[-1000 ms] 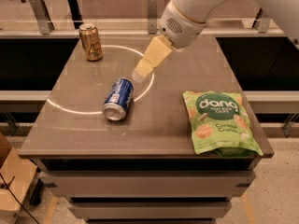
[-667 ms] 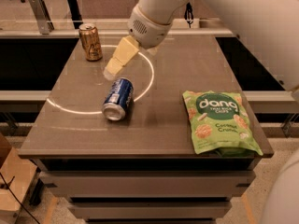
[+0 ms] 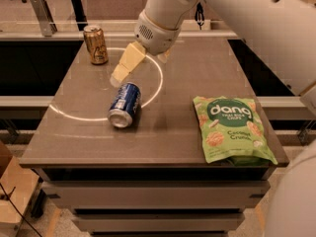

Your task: Place pepsi can upright

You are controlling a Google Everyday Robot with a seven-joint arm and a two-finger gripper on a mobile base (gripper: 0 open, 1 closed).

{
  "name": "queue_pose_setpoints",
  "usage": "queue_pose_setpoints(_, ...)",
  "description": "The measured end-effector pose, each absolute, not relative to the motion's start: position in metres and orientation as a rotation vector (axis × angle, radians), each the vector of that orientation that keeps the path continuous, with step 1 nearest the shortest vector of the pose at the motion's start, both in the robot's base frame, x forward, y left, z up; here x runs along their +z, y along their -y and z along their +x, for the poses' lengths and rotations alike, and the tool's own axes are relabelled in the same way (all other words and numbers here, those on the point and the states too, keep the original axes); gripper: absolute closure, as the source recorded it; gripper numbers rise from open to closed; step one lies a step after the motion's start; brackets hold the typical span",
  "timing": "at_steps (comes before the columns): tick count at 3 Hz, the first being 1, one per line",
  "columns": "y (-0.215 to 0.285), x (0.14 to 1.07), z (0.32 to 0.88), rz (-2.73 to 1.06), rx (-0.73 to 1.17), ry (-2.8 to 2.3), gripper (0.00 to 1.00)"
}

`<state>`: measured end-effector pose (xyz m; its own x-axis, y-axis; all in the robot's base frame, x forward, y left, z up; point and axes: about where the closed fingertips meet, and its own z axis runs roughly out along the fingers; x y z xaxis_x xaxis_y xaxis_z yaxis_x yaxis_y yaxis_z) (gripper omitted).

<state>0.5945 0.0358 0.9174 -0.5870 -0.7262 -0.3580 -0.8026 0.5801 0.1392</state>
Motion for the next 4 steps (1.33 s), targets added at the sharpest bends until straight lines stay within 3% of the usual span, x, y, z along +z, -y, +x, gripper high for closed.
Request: queue_pose_setpoints(4,-0.081,0.854,0.604,-0.889,0.601,-2.933,0.00)
